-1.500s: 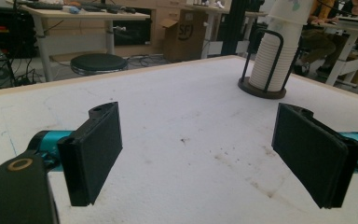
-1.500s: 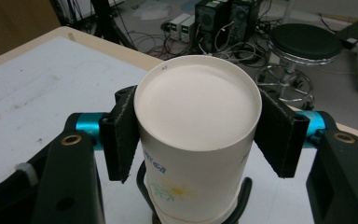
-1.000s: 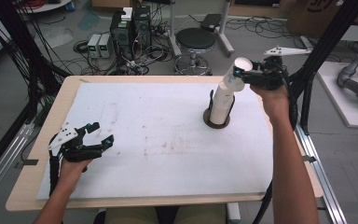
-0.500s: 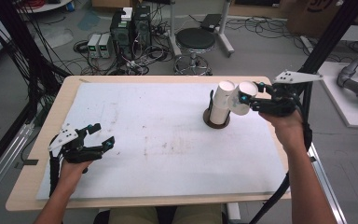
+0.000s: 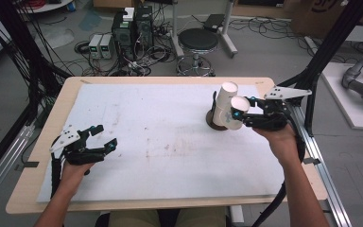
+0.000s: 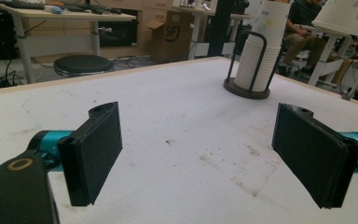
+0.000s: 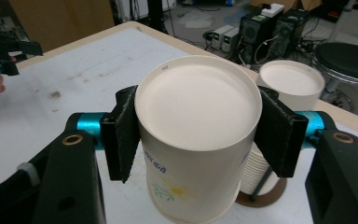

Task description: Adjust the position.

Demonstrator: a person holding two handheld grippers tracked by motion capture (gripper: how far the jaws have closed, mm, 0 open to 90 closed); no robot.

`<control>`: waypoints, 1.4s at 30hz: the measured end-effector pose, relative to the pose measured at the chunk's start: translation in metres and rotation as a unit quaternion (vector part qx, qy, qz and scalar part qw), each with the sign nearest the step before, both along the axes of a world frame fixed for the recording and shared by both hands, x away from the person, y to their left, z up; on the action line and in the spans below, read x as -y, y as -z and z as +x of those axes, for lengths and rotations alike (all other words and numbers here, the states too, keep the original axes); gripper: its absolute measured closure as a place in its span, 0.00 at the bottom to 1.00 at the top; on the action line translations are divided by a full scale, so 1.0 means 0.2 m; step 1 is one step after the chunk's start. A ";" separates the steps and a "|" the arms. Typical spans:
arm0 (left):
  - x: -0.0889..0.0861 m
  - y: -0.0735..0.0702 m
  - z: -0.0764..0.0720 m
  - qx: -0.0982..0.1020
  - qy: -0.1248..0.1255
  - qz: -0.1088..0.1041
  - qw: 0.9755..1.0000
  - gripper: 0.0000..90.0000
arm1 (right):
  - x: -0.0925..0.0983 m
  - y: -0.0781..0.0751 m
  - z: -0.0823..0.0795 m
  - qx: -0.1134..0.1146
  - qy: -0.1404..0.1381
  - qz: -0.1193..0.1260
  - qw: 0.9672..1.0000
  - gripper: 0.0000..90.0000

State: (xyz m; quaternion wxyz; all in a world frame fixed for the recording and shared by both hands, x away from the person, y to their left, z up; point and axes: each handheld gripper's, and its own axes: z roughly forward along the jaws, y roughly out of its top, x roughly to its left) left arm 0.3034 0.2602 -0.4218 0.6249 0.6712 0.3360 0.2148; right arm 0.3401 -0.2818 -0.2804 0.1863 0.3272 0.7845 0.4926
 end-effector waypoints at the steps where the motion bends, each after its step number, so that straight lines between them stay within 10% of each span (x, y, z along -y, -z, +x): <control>1: 0.00 0.00 0.00 0.000 0.000 -0.001 1.000 0.18 | 0.00 0.00 0.00 0.000 0.000 0.000 1.000 0.42; 18: 0.11 -0.06 -0.02 0.016 0.063 0.001 0.998 0.18 | -0.17 0.09 -0.06 -0.002 -0.059 -0.002 0.998 0.42; 42: 0.38 -0.13 -0.02 0.030 0.163 0.009 0.986 0.17 | -0.38 0.20 -0.07 -0.015 -0.121 0.007 0.993 0.42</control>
